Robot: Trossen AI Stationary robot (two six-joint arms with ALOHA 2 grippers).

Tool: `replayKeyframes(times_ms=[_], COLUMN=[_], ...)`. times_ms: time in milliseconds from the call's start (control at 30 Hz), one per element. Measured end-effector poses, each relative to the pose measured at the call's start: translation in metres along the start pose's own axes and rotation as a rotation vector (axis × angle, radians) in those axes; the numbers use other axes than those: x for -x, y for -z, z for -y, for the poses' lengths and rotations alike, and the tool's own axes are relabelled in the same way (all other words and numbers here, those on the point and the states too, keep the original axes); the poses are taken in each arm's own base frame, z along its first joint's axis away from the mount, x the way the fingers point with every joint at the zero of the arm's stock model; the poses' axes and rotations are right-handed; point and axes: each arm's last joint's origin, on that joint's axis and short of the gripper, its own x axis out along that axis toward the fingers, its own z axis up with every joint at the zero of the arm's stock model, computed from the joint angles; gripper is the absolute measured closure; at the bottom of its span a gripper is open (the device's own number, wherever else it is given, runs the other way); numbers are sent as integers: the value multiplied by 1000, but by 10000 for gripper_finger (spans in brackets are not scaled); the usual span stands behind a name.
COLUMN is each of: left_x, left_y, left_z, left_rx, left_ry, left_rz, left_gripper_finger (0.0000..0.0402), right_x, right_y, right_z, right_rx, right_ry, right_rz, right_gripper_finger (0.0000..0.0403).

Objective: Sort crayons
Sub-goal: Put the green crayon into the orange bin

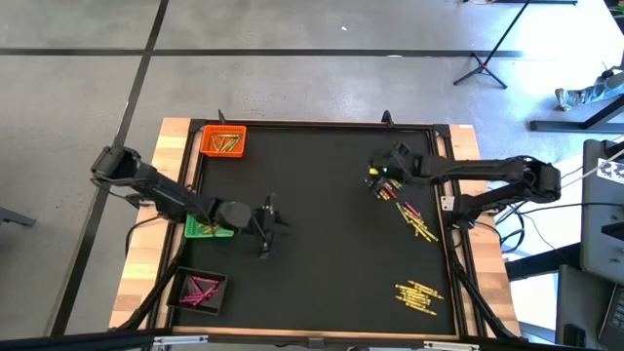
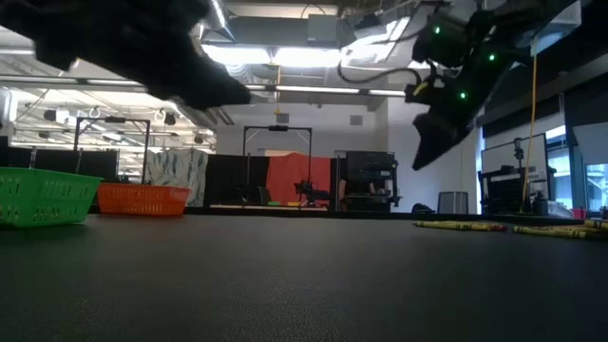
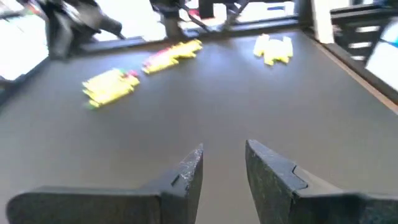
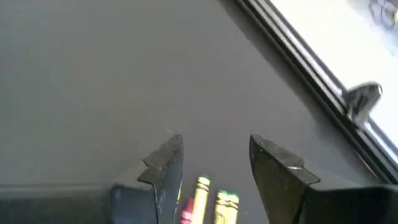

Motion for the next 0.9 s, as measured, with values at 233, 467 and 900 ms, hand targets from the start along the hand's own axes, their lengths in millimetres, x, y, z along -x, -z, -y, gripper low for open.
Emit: replayKeyframes(times_ms=[233, 467, 900], left_x=[-24, -41, -42], left_y=[8, 26, 28], left_z=[-28, -49, -54], left_rx=[20, 43, 49], left_ry=[-102, -184, -201], left_rz=[94, 83, 70], left_gripper_finger=[297, 297, 297], right_x=[-13, -20, -50], right_y=[10, 19, 36], right_z=[35, 62, 67], right_rx=[-87, -210, -224], right_ry=[-42, -32, -103], right_rz=[-162, -261, -464], right_gripper_finger=[221, 221, 221])
